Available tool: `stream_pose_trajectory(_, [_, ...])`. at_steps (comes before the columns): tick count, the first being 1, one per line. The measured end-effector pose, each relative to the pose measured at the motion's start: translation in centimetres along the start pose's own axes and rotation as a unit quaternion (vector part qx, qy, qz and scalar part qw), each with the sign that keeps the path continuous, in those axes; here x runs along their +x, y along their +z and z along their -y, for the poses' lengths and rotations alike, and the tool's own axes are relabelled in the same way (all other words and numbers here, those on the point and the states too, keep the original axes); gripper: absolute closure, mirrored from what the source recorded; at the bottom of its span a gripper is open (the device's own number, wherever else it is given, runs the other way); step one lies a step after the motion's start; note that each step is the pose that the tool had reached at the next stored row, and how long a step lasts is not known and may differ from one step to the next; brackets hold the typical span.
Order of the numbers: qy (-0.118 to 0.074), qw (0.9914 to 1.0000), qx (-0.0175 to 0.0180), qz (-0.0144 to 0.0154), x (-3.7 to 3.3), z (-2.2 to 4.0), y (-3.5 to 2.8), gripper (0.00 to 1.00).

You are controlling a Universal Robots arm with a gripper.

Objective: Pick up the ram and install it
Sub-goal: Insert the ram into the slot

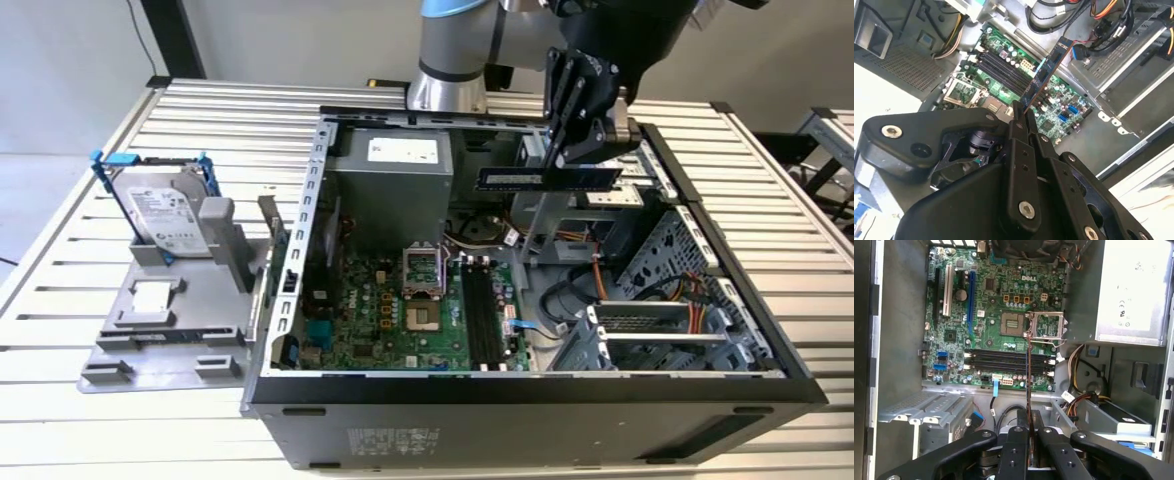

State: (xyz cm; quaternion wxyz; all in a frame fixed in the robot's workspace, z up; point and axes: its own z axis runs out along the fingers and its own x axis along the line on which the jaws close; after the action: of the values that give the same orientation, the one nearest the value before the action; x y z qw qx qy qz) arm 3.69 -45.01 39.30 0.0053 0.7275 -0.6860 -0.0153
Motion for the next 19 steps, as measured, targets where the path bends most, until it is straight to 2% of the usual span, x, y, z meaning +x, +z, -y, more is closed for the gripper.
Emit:
stream_pose_trajectory(13, [0.002,1.00000,0.0000,0.0000,0.00,0.00,0.00,1.00])
stream_pose_trajectory(16, [0.021,0.99977,0.0003,0.0006,0.00,0.00,0.00,1.00])
stream_pose_trajectory(19, [0.047,0.99890,0.0007,0.0013,0.00,0.00,0.00,1.00])
